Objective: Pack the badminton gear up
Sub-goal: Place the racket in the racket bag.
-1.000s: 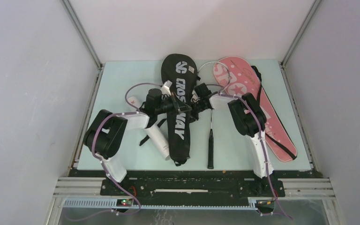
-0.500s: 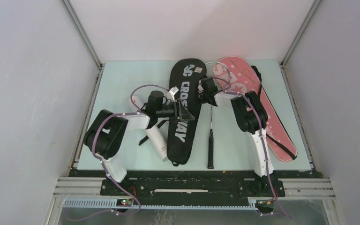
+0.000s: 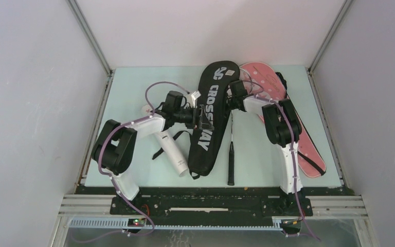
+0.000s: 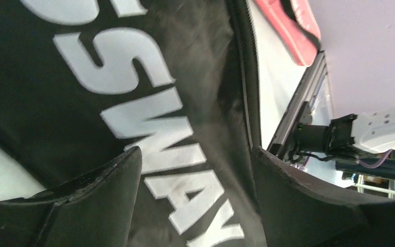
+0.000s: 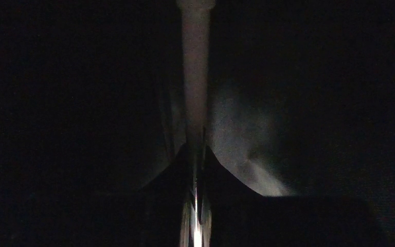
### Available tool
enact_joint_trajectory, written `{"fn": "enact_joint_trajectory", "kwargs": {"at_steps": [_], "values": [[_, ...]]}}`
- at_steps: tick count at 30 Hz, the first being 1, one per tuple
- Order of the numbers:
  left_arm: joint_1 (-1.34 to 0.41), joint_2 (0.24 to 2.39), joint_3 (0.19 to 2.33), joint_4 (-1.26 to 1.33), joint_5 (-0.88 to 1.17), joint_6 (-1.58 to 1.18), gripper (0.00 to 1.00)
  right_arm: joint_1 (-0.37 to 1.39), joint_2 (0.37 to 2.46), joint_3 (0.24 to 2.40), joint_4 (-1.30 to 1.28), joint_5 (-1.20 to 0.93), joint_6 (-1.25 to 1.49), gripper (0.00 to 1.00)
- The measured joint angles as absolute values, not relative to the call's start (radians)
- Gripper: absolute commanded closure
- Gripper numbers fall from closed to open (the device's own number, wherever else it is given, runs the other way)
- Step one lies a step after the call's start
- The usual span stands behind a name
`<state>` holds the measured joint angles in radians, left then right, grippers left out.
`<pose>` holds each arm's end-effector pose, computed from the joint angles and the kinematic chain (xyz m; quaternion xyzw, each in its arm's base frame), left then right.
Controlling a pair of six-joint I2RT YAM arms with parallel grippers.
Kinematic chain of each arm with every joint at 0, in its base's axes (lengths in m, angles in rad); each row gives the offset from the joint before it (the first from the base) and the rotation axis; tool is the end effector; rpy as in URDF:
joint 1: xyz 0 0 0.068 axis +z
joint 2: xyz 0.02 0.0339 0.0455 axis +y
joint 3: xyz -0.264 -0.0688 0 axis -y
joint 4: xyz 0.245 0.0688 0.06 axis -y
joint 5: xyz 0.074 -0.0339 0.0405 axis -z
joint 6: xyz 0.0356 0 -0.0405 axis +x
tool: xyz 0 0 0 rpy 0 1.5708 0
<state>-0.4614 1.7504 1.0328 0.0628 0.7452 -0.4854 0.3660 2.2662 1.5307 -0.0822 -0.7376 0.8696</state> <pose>0.3211 -0.1866 0.1963 0.1509 0.8373 -0.4784 0.2177 0.4394 0.1940 0.1231 0.0877 0.8731 0.4719 0.0854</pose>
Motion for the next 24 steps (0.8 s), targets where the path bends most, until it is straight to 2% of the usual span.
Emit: {"fn": "enact_joint_trajectory", "kwargs": {"at_steps": [4, 6, 14, 24], "values": [[-0.461, 1.748, 1.035, -0.017, 0.711, -0.433, 0.2, 0.364, 2.265, 1.579, -0.22, -0.691, 0.804, 0.56], [-0.461, 1.748, 1.035, -0.04, 0.708, -0.421, 0.21, 0.374, 2.265, 1.615, -0.297, -0.657, 0.749, 0.49], [-0.461, 1.748, 1.035, -0.049, 0.695, -0.409, 0.25, 0.413, 2.217, 1.64, -0.496, -0.572, 0.532, 0.46], [-0.462, 1.76, 1.035, -0.064, 0.619, -0.391, 0.27, 0.345, 2.154, 1.588, -0.595, -0.674, 0.401, 0.46]]}}
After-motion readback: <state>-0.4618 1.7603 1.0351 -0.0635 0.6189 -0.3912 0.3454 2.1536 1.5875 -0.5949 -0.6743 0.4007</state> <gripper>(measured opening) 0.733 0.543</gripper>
